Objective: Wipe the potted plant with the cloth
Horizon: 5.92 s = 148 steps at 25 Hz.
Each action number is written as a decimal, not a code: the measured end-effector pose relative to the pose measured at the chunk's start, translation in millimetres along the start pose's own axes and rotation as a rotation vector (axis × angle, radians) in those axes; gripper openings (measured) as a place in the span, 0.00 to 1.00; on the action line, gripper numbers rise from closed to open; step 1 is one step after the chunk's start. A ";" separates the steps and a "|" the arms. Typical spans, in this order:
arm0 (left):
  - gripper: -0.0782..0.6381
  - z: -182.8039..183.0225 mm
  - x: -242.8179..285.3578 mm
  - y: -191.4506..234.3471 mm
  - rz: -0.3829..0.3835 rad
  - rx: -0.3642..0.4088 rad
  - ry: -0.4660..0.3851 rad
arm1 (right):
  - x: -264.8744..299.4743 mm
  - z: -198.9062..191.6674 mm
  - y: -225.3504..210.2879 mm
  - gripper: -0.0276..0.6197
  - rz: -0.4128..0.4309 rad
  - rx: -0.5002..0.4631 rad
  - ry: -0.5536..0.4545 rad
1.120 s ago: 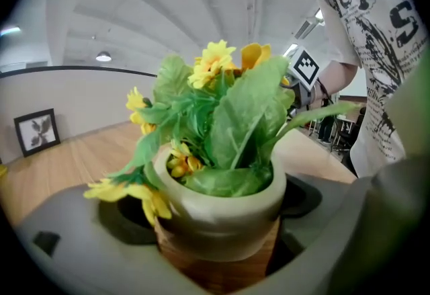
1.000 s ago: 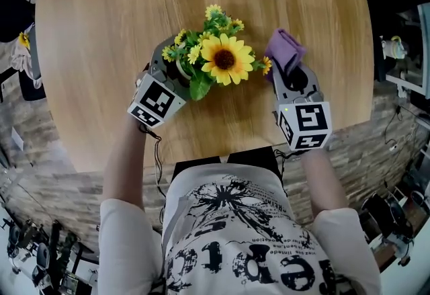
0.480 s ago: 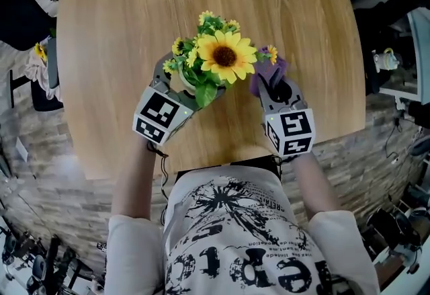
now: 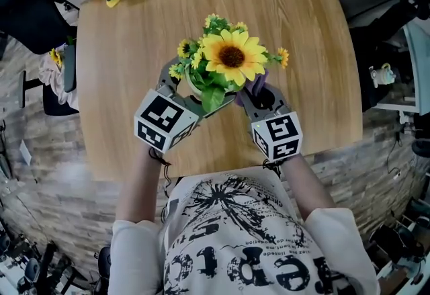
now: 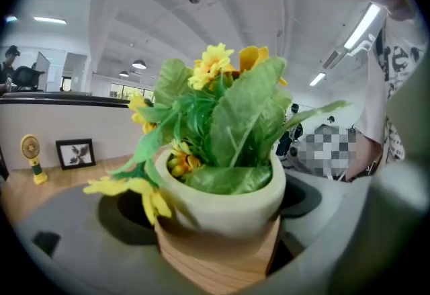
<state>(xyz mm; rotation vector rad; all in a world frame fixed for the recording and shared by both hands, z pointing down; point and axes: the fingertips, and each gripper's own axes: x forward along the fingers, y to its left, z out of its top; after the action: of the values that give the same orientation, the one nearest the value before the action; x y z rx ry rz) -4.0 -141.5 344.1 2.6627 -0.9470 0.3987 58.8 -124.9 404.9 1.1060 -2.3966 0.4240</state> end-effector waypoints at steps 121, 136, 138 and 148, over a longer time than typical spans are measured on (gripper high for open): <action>0.24 -108.7 -24.2 1.7 0.124 -0.034 -0.016 | -14.3 -97.4 -64.0 0.15 -0.090 0.026 0.158; 0.11 -135.0 -2.8 -7.7 0.133 0.037 0.073 | 45.0 -111.0 -41.0 0.15 0.033 -0.063 0.271; 0.11 -135.7 -2.3 -8.5 0.129 0.062 0.071 | 49.1 -111.6 -39.0 0.15 0.041 -0.082 0.284; 0.11 -135.1 -2.7 -8.3 0.088 0.064 0.044 | 42.5 -118.0 -22.0 0.15 0.058 -0.140 0.351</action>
<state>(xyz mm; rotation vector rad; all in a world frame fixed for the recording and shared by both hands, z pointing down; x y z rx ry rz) -22.3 -85.8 466.1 2.6641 -1.0571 0.5135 84.7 -111.7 528.9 0.8258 -2.1169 0.4234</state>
